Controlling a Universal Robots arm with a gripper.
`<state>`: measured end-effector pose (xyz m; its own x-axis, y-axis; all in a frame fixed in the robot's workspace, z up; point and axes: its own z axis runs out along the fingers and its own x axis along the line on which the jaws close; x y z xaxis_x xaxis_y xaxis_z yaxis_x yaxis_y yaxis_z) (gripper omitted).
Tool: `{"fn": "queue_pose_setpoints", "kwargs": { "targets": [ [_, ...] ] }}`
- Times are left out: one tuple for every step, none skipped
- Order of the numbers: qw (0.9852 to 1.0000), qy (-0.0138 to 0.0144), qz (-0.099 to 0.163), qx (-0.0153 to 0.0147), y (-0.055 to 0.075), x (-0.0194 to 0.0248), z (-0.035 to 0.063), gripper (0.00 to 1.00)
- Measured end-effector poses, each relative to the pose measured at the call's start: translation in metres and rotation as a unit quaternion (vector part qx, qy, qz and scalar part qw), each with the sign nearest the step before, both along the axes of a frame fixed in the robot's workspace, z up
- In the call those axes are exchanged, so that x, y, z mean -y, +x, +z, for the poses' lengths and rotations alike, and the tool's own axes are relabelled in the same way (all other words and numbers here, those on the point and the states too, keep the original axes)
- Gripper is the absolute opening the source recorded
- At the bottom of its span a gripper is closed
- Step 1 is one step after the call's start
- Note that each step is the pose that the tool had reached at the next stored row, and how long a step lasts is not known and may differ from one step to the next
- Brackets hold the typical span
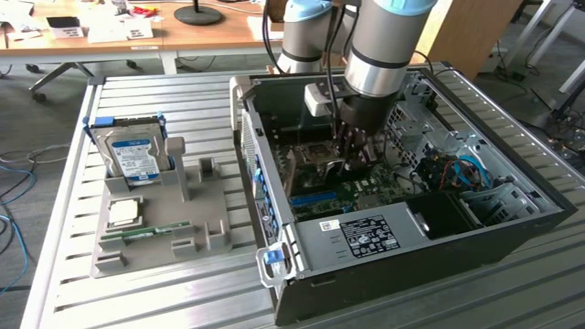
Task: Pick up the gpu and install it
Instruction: 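Insert the gpu into the slot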
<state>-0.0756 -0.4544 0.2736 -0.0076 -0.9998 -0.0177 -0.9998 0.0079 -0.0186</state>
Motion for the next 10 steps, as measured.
{"fn": "queue_pose_setpoints", "kwargs": {
  "targets": [
    [1.0, 0.0, 0.0, 0.0, -0.0013, 0.0, -0.0004, 0.27],
    [1.0, 0.0, 0.0, 0.0, -0.0026, 0.0, -0.0008, 0.27],
    [1.0, 0.0001, 0.0, 0.0001, -0.0037, -0.0001, -0.0012, 0.27],
    [1.0, 0.0002, 0.0, 0.0001, -0.0049, -0.0001, -0.0014, 0.27],
    [1.0, 0.0003, 0.0, 0.0001, -0.0058, -0.0001, -0.0016, 0.27],
    [1.0, 0.0002, 0.0, 0.0001, -0.0063, 0.0001, -0.0017, 0.27],
    [1.0, 0.0001, 0.0, 0.0, -0.0065, 0.0006, -0.0018, 0.27],
    [1.0, 0.0001, 0.0, 0.0001, -0.0068, 0.001, -0.0021, 0.27],
    [1.0, 0.0002, 0.0, 0.0001, -0.0073, 0.0011, -0.0025, 0.27],
    [1.0, 0.0001, -0.001, 0.0001, -0.0081, 0.0011, -0.0029, 0.27]
  ]
}}
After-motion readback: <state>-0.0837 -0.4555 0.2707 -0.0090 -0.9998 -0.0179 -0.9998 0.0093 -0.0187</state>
